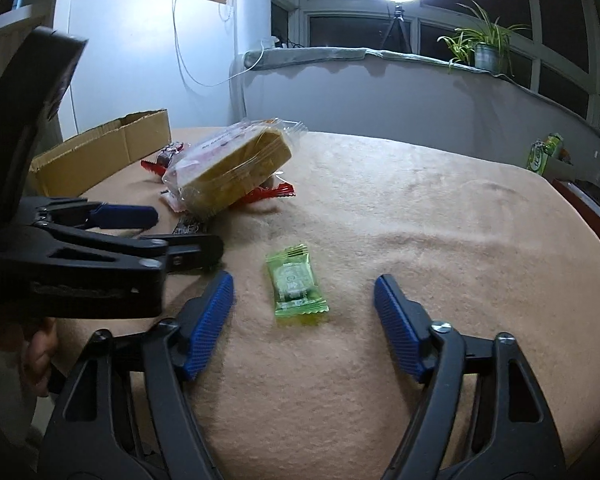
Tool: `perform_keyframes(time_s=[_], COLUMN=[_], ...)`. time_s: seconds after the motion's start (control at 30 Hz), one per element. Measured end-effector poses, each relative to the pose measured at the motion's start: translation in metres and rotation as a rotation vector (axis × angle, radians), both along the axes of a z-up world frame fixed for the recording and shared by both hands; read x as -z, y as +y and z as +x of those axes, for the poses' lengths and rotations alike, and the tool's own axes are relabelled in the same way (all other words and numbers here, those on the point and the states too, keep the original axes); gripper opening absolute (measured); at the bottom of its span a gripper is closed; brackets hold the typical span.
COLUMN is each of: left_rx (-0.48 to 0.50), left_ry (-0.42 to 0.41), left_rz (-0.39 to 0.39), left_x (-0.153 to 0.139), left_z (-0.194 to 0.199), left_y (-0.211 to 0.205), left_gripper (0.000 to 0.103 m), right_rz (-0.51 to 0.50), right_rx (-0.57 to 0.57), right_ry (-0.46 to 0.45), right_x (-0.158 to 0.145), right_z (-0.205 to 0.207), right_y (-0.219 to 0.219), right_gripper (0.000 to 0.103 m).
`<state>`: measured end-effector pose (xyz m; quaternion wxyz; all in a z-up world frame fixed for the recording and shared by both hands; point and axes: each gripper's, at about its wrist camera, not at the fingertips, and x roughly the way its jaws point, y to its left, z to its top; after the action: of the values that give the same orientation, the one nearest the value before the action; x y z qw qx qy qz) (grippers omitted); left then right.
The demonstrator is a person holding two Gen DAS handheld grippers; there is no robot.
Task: Organize snacks
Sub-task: 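Return both grippers to the snacks near the bread bag, then grasp the dark candy packet with the left gripper while the right gripper grasps the green square candy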
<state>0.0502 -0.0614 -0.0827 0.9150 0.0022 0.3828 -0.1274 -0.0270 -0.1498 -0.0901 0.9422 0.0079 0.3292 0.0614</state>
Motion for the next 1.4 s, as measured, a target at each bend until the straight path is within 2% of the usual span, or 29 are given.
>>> perform_keyframes(time_s=[0.13, 0.3, 0.37, 0.47, 0.67, 0.93, 1.4], left_rx=[-0.017, -0.012, -0.013, -0.004, 0.013, -0.019, -0.066], left_ry=[-0.019, -0.041, -0.049, -0.058, -0.061, -0.069, -0.138], left_rz=[0.042, 0.044, 0.048, 0.035, -0.01, -0.055, -0.104], left_x=[0.003, 0.004, 0.004, 0.004, 0.001, -0.002, -0.022], left_z=[-0.002, -0.003, -0.002, -0.003, -0.01, -0.023, -0.037], left_y=[-0.007, -0.004, -0.003, 0.0, 0.01, 0.032, 0.062], left_gripper=[0.08, 0.051, 0.032, 0.024, 0.022, 0.022, 0.022], right_rz=[-0.02, -0.032, -0.038, -0.025, 0.016, 0.119, 0.134], right_rx=[-0.018, -0.051, -0.055, -0.054, -0.04, -0.011, -0.004], right_ry=[-0.007, -0.016, -0.018, -0.02, -0.028, -0.028, -0.074], right_x=[0.002, 0.002, 0.002, 0.002, 0.001, -0.003, -0.03], right_z=[0.004, 0.003, 0.003, 0.001, -0.003, -0.003, -0.008], right_y=[0.002, 0.005, 0.007, 0.004, -0.001, -0.013, -0.004], right_gripper=[0.063, 0.035, 0.026, 0.025, 0.025, 0.025, 0.025])
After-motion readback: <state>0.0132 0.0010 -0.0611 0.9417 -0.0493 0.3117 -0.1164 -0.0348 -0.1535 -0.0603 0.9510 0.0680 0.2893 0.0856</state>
